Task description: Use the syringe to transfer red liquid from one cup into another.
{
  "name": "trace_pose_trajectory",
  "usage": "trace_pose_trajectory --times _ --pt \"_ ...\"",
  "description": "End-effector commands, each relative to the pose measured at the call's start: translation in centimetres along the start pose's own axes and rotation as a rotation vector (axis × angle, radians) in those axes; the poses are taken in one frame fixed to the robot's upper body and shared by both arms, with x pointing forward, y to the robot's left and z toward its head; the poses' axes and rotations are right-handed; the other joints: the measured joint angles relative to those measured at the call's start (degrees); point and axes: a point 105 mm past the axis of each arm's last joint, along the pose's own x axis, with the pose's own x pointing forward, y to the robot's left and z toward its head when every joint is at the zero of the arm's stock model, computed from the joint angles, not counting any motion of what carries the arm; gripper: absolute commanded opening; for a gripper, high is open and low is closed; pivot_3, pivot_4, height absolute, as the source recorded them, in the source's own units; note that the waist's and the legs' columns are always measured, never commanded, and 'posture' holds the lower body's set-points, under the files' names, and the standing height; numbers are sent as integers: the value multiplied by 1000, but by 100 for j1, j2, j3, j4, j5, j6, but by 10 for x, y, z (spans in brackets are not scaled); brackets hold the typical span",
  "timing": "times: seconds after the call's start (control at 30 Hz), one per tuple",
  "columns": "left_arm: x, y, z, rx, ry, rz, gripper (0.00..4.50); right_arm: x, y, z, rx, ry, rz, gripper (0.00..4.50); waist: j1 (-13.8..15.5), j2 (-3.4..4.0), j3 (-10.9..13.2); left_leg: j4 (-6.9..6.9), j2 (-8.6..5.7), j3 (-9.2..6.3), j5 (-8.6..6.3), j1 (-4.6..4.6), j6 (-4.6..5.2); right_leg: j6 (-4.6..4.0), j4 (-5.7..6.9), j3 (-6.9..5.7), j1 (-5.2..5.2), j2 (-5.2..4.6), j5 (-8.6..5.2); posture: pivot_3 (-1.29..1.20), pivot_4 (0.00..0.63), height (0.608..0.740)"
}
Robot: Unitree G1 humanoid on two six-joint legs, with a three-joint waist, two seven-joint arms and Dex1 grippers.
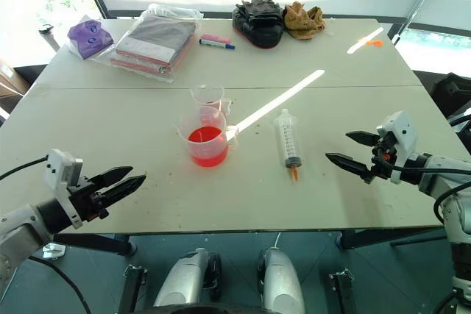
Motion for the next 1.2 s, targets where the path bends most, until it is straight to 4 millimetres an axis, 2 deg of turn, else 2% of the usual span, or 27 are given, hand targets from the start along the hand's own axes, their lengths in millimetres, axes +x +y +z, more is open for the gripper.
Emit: trace_pose_trajectory --times 0.03,0.5,0.73,0.83,0.97,1.03,1.1,1.2 --pt "-2 -5 5 19 -15 -17 2585 0 3 13 -49 -30 -1 4451 -7 1 0 0 0 0 0 0 0 0 0 0 0 0 0 0 150 740" --pt "-1 -6 4 41 -17 -25 2585 3 3 13 -55 -40 -30 4451 -1 1 -1 0 0 0 0 0 0 0 0 0 0 0 0 0 150 740" --pt "-2 -4 -6 39 10 -12 2585 4 2 13 -49 -34 -38 4451 -1 1 -1 0 0 0 0 0 0 -1 0 0 -1 0 0 0 150 740" --pt "-4 0 -3 34 -2 -2 2585 7 -1 20 -70 -56 -52 4451 -2 1 -1 0 0 0 -1 0 -1 6 -1 0 -1 -1 -5 0 150 740" --pt "-9 5 16 76 -16 -25 2585 15 -4 35 13 -29 -50 4451 -19 2 -1 0 4 0 -1 0 -1 7 -1 0 -4 0 -5 0 150 740" --pt "-14 11 36 142 -16 -41 2585 22 -2 53 59 4 -15 4451 -19 3 1 0 4 0 -1 -2 -1 3 0 0 -10 0 -3 0 150 740" --pt "-18 17 67 217 -27 -69 2585 31 1 73 94 103 6 4451 -26 10 4 -1 4 2 0 -10 -1 -16 2 1 -23 0 9 0 150 740" --pt "-17 15 104 273 -68 -142 2585 44 9 109 173 159 51 4451 -42 14 6 1 7 4 0 -22 -2 -24 4 2 -46 -3 14 0 150 740"
